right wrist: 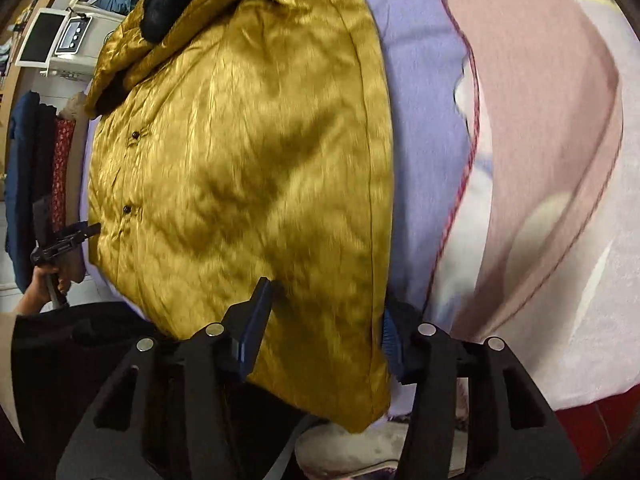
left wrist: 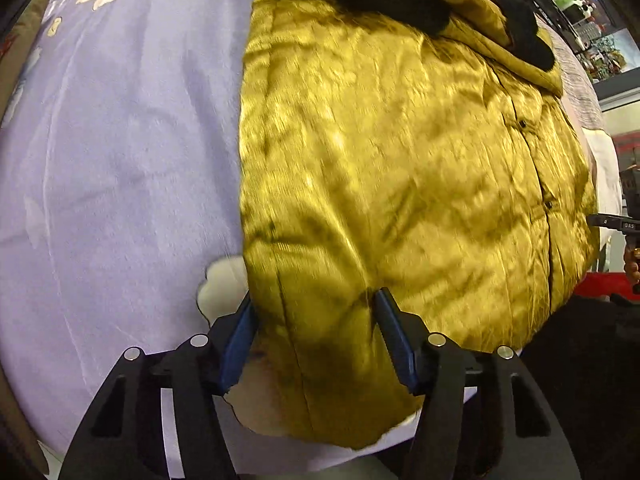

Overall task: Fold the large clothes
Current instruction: 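Grasp the jacket hem with both tools and lift it toward the collar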

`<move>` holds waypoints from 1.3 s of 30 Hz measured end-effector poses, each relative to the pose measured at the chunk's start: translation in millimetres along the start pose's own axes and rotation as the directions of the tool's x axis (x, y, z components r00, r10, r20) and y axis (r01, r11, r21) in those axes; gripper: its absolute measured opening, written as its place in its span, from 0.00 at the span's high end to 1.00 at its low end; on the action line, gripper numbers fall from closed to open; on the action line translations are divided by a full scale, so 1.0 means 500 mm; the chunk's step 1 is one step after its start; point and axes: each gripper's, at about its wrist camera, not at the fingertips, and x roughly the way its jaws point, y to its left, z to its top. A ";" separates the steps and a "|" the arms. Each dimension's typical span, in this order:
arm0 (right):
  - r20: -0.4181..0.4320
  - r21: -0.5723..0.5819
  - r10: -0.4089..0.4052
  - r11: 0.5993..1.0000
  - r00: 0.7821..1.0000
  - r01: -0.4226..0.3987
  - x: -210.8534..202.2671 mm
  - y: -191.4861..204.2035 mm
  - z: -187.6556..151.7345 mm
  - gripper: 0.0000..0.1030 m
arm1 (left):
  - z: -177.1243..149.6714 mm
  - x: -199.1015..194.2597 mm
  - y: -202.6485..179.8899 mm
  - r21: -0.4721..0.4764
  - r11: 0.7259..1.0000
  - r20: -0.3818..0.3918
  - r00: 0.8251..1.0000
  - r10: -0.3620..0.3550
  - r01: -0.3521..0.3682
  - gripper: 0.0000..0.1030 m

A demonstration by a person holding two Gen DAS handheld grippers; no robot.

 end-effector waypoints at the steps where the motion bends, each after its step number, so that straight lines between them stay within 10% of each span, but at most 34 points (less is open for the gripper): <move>1: -0.009 0.009 0.011 1.000 1.000 -0.011 0.003 -0.002 -0.010 0.55 | -0.011 -0.001 -0.004 0.000 1.000 -0.007 1.000 -0.010 0.010 0.45; 20: -0.130 -0.046 0.075 0.996 0.989 -0.081 0.028 0.095 -0.016 0.86 | -0.004 -0.003 -0.013 -0.009 0.996 -0.074 0.993 -0.091 0.090 0.84; 29: 0.050 -0.019 0.196 0.980 0.979 -0.196 -0.081 0.131 0.078 0.88 | 0.070 -0.074 -0.019 -0.087 0.979 0.068 0.982 -0.178 0.183 0.88; 39: 0.292 -0.020 0.240 0.969 0.926 -0.245 -0.244 0.108 0.346 0.89 | 0.336 -0.195 0.005 -0.078 0.983 0.309 0.942 -0.134 0.165 0.89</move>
